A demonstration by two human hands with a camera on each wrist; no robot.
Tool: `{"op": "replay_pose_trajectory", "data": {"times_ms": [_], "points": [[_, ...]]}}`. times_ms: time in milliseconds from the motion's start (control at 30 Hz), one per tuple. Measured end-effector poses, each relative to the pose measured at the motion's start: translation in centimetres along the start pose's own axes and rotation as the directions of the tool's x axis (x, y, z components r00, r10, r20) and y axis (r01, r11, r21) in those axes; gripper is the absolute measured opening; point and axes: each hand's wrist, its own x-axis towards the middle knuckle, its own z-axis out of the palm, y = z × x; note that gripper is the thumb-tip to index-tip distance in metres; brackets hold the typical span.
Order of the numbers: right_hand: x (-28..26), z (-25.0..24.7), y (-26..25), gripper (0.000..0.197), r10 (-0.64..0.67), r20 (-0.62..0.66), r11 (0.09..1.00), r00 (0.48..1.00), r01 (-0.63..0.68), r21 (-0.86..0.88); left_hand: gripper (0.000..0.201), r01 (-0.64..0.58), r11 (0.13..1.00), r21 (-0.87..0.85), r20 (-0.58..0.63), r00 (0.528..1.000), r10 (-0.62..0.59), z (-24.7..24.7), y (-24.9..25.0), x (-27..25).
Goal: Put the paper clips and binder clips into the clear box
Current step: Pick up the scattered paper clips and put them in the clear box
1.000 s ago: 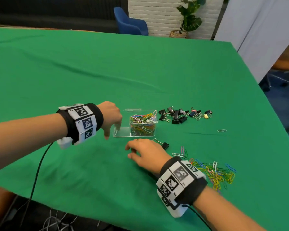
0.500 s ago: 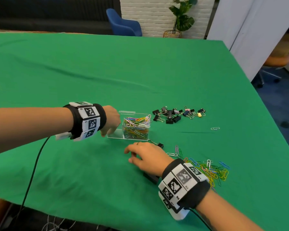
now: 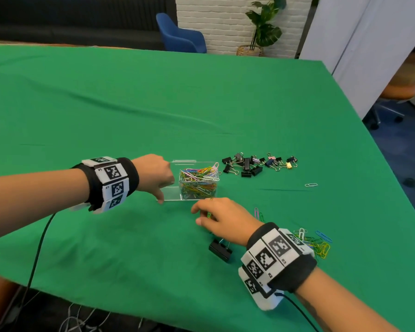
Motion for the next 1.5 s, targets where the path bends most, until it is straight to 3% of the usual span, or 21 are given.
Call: {"op": "replay_pose_trajectory", "data": {"times_ms": [233,267,333,400,467,567,633,667,767,833,967,1067,1133,1200,1267,1333,1433,1500], "points": [[-0.3,0.1,0.3,0.027,0.022,-0.007,1.0,1.0,-0.022,-0.005,0.075,0.029,0.999,-0.033,-0.139,0.99,-0.033,0.9,-0.3,-0.4],[-0.3,0.1,0.3,0.027,0.023,-0.005,1.0,1.0,-0.023,-0.009,0.08,0.029,0.998,-0.058,-0.198,0.979,-0.04,1.3,-0.4,-0.4],[-0.2,0.2,0.2,0.027,0.017,-0.007,1.0,1.0,-0.017,-0.009,0.089,-0.033,0.986,-0.161,-0.406,0.913,-0.036,1.9,-0.6,-0.7],[-0.2,0.2,0.1,0.026,0.014,-0.003,1.0,1.0,-0.014,-0.01,0.085,-0.081,0.943,-0.322,-0.436,0.897,-0.072,1.9,-0.9,-1.7],[-0.3,0.2,0.1,0.026,0.017,0.009,1.0,1.0,-0.017,-0.011,0.068,-0.137,0.878,-0.458,-0.519,0.843,-0.139,1.8,-1.8,-1.9],[-0.4,0.1,0.3,0.026,0.031,0.024,1.0,0.999,-0.03,-0.007,0.058,-0.227,0.749,-0.622,-0.682,0.628,-0.375,-0.1,-2.0,-2.0],[-0.5,0.1,0.4,0.026,0.037,0.031,0.999,0.999,-0.037,-0.012,0.047,-0.234,0.652,-0.721,-0.639,0.59,-0.494,-1.7,-1.4,-1.0],[-0.5,0.1,0.3,0.026,0.039,0.031,0.999,0.999,-0.038,-0.012,0.04,-0.227,0.613,-0.757,-0.606,0.595,-0.528,-2.4,-0.9,-0.4],[-0.8,-0.2,0.2,0.026,0.03,0.025,0.999,0.999,-0.03,-0.02,0.029,-0.199,0.506,-0.839,-0.49,0.681,-0.544,-3.5,0.9,1.6],[-1.3,-0.5,0.2,0.025,0.027,0.015,0.999,1.0,-0.027,-0.019,0.027,-0.155,0.505,-0.849,-0.455,0.7,-0.55,-3.4,1.7,2.4],[-2.6,-2.4,1.7,0.021,0.073,-0.075,0.997,0.995,-0.073,0.002,0.029,-0.103,0.532,-0.841,-0.441,0.701,-0.561,-3.2,1.4,1.7],[-3.1,-4.9,3.8,0.019,0.194,-0.185,0.981,0.963,-0.189,0.046,0.032,-0.171,0.496,-0.851,-0.477,0.648,-0.594,-2.5,0.2,0.4],[-3.2,-6.2,5.3,0.019,0.275,-0.234,0.96,0.932,-0.28,0.013,0.044,-0.21,0.486,-0.848,-0.5,0.623,-0.602,-1.6,-0.4,-0.3],[-3.5,-7.1,7.3,0.02,0.372,-0.297,0.909,0.879,-0.41,-0.074,0.073,-0.202,0.526,-0.826,-0.5,0.693,-0.519,-0.7,-0.4,-0.5],[-4.3,-7.9,10.3,0.025,0.492,-0.376,0.813,0.785,-0.569,-0.124,0.109,-0.113,0.638,-0.761,-0.45,0.8,-0.396,0.0,0.2,-0.4],[-5.2,-8.7,13.6,0.029,0.59,-0.399,0.73,0.702,-0.675,-0.109,0.128,-0.008,0.746,-0.666,-0.381,0.863,-0.331,0.2,1.1,0.0],[-5.6,-9.3,17.4,0.034,0.647,-0.286,0.695,0.707,-0.701,-0.16,0.117,0.074,0.789,-0.61,-0.292,0.905,-0.31,0.1,2.5,0.4],[-5.1,-9.2,18.5,0.034,0.648,-0.22,0.702,0.729,-0.684,-0.198,0.109,0.104,0.824,-0.557,-0.301,0.899,-0.317,0.4,3.0,0.6]]}}
